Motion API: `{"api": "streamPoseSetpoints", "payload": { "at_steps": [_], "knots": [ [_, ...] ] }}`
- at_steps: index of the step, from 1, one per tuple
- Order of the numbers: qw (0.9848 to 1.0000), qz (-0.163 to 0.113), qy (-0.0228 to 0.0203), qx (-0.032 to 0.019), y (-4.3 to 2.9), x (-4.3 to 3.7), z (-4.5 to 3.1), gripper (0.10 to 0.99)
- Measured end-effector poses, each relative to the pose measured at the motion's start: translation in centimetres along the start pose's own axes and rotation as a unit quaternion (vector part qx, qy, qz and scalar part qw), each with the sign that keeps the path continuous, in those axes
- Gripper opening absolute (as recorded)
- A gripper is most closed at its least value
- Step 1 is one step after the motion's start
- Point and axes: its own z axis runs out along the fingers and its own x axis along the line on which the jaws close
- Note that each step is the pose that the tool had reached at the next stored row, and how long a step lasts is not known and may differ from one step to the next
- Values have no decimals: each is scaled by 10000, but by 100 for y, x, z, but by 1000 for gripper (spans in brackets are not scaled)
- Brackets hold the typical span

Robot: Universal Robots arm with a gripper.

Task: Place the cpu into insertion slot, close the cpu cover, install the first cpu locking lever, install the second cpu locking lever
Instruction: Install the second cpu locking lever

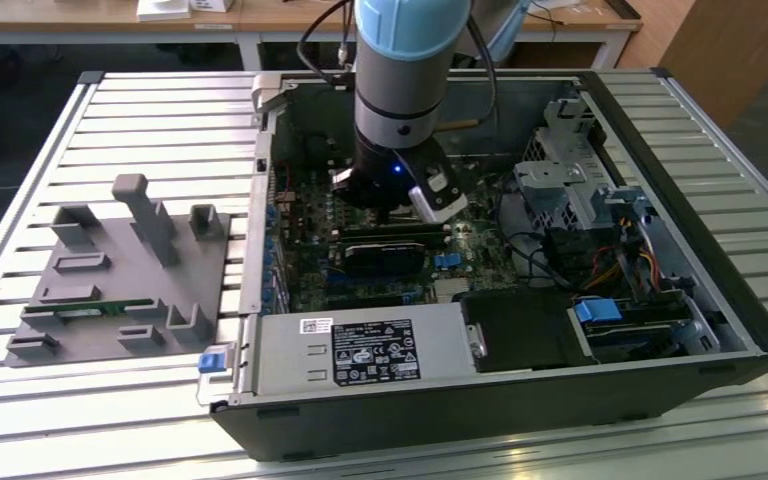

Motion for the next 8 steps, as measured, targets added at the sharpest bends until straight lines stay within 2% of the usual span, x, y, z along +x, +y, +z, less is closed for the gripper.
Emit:
{"api": "streamPoseSetpoints", "payload": {
  "at_steps": [5,8],
  "knots": [
    [9999,-1,-2,-103,-16,1,37,106],
    [9999,0,-3,-118,-50,9,32,106]
  ]
}}
